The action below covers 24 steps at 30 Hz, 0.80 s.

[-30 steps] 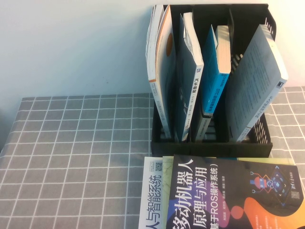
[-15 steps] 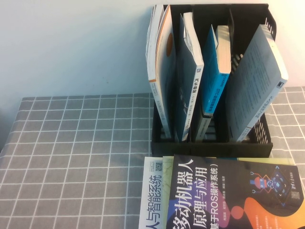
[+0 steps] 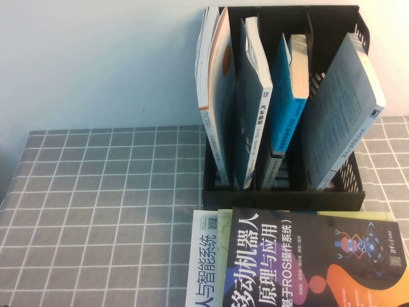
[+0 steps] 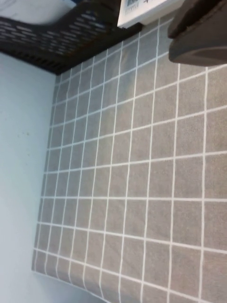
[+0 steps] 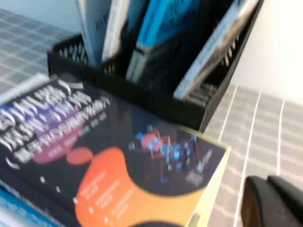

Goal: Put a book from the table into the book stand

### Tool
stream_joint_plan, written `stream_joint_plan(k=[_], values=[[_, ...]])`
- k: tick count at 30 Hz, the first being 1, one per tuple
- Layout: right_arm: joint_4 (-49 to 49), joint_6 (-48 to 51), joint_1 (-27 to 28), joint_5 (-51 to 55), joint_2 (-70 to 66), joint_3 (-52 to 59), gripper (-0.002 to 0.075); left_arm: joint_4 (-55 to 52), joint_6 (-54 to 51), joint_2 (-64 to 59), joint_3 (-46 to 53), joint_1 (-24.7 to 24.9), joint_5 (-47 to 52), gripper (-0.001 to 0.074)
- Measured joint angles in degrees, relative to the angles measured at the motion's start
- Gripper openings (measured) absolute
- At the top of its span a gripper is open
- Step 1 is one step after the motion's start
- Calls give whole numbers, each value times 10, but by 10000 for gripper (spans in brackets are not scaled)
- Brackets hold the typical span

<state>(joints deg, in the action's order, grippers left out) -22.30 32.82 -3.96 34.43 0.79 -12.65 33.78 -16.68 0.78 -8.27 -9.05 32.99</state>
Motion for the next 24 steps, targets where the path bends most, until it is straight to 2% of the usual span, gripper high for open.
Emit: stream_joint_plan(k=[7,13,24], values=[[-7,0,0,-68,0,127,-3,1,-1,0,48,-6,-1,-2],[-13,0,7,-113,0,136,-3,49,-3,1,83,-6,-40,-2],[-14,0,68,-117,0,136,-3,89,-3,1,89,-6,-69,-2]])
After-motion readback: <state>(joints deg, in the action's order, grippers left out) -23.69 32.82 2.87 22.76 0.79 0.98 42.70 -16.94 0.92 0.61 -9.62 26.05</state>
